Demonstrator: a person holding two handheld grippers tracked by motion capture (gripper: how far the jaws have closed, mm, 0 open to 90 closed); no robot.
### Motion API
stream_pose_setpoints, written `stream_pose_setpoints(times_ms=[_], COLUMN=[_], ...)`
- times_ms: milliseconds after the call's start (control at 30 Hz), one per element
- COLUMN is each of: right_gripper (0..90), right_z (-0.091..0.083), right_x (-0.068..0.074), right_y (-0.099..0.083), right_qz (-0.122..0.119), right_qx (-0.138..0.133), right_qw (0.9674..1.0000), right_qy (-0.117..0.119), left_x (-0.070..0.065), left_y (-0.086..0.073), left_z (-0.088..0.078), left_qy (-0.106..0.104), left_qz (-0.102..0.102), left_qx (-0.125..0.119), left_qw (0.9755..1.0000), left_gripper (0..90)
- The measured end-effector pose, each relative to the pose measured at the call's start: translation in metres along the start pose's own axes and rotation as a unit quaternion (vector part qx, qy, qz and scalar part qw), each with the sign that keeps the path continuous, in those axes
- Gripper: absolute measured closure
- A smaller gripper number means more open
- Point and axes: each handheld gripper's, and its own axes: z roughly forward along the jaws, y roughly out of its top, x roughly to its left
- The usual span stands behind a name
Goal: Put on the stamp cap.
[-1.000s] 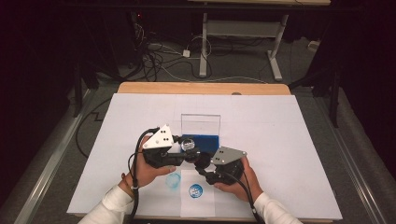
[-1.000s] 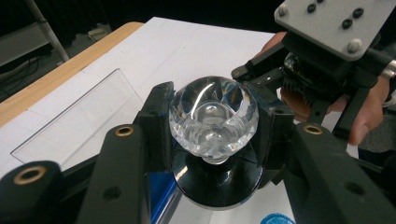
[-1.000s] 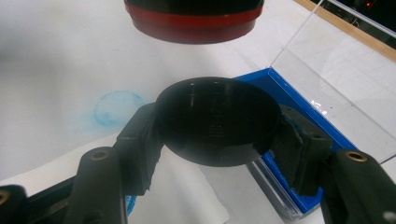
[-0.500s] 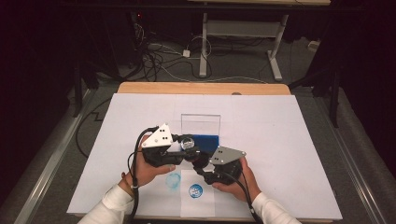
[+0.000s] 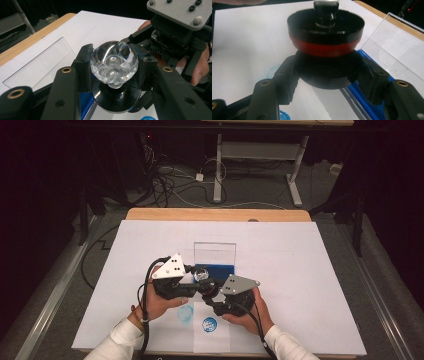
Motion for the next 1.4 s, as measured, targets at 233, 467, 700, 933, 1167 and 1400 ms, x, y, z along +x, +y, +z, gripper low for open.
stream_pose_setpoints(times_ms=[233, 467, 700, 933, 1167, 1400], right_gripper=[38.6, 38.6, 38.7, 38.8, 38.9, 38.9], right_z=[-0.001, -0.001, -0.001, -0.001, -0.001, -0.004], right_x=[-0.001, 0.0, 0.0, 0.0, 0.001, -0.001], right_y=[0.0, 0.0, 0.0, 0.0, -0.001, -0.002], right_qz=[0.01, 0.01, 0.011, 0.017, 0.019, 0.027], right_qx=[-0.006, -0.011, -0.011, -0.01, -0.005, -0.008], right_qw=[0.9999, 0.9999, 0.9998, 0.9998, 0.9998, 0.9996], right_qy=[0.004, 0.008, 0.011, 0.01, 0.009, 0.005], left_x=[-0.002, -0.002, -0.002, -0.001, -0.002, -0.003], left_y=[-0.002, -0.003, -0.007, -0.01, -0.012, -0.013], left_z=[0.004, 0.009, 0.012, 0.014, 0.014, 0.012], left_qy=[-0.005, -0.01, -0.014, -0.014, -0.015, -0.01], left_qz=[-0.003, -0.006, -0.016, -0.024, -0.026, -0.025], left_qx=[-0.002, -0.005, -0.013, -0.022, -0.027, -0.03], left_qw=[1.0, 0.9999, 0.9997, 0.9994, 0.9992, 0.9992], left_gripper=[54.3, 54.3, 54.3, 54.3, 54.3, 54.2])
